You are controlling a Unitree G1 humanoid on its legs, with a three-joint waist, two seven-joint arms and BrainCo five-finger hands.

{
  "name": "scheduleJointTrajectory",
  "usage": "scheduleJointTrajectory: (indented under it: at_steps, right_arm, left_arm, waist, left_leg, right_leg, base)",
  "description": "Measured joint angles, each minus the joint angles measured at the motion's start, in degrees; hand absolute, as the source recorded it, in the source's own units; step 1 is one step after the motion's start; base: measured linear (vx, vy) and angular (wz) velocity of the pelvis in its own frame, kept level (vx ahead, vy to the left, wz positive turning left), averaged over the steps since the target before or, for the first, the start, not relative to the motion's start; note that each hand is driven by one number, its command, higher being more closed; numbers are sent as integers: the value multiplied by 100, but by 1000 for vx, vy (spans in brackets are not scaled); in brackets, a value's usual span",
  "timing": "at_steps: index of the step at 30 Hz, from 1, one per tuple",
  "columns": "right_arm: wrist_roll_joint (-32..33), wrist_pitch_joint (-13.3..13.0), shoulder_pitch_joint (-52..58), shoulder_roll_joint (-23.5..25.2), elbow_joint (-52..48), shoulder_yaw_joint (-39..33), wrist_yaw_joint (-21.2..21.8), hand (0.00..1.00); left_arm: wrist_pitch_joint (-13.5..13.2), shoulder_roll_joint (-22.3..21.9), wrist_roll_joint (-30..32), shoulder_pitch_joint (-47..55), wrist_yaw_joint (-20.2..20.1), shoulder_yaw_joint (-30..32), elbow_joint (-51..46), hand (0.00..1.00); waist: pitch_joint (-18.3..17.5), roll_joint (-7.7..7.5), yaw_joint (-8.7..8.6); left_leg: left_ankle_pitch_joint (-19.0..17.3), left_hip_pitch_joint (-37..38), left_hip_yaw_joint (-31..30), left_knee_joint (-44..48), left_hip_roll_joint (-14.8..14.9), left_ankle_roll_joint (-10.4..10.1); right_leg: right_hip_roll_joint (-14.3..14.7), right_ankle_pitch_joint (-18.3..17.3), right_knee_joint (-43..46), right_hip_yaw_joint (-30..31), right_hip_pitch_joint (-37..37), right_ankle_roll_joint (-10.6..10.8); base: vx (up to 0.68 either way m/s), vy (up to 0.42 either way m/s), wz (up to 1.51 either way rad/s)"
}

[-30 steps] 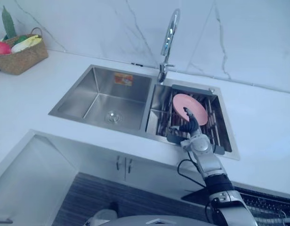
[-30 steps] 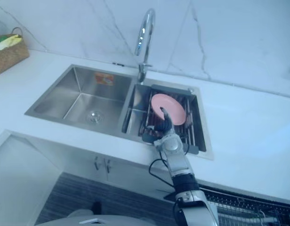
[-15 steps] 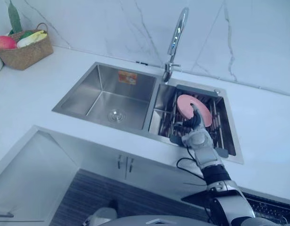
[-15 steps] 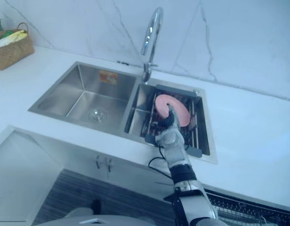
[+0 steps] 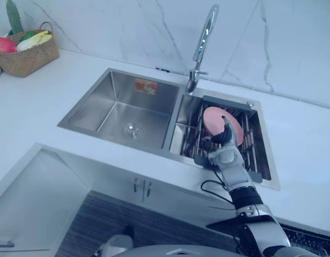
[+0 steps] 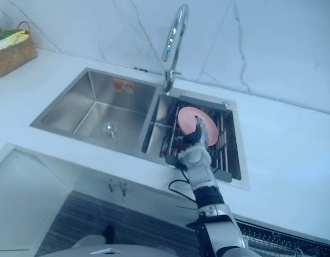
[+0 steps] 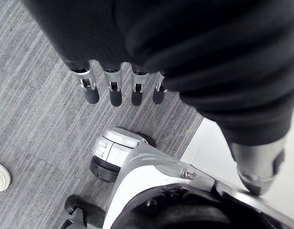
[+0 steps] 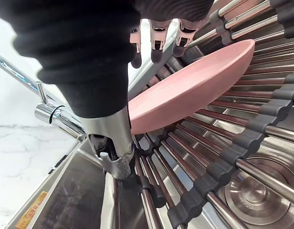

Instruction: Walk over to the sink, pick up the cup, carry it to the dishwasher, place the cup inside the dishwasher, then close the dishwasher door

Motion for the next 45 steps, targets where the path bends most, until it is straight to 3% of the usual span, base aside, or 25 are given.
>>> scheduleJointTrajectory:
  at_steps: [17,39,40,45]
  right_arm:
    - [-398,93,-219,-15,403,11,620,0]
    - [-732,282,-732,-47,1295,49,183,0]
    - [-732,290,-732,-61,1310,49,162,100]
    - [-730,357,-735,-82,1340,49,131,100]
  left_arm:
    - [17,-3,1,-1,-4,0,6,0]
    - [13,135,106,-52,-139,0,17,0]
    - [13,136,108,-58,-142,-1,17,0]
    - [17,143,107,-61,-164,-1,19,0]
  waist:
    - [13,13,13]
    - [96,-175,200]
    - [99,-178,206]
    - [104,-185,216]
  left_leg:
    - [-25,29,49,0,3,6]
    - [-20,15,-143,-2,-35,1]
    - [-20,16,-159,-2,-38,1]
    - [-22,17,-180,-3,-41,-3]
  right_leg:
    - [-1,-16,-7,24,8,-24]
    - [-9,-75,8,-153,101,-45]
    - [-9,-76,8,-166,112,-47]
    - [-7,-94,7,-181,123,-78]
  base:
    - [-7,0,-1]
    - [-1,-2,4]
    - [3,-11,12]
    - [-1,-3,2]
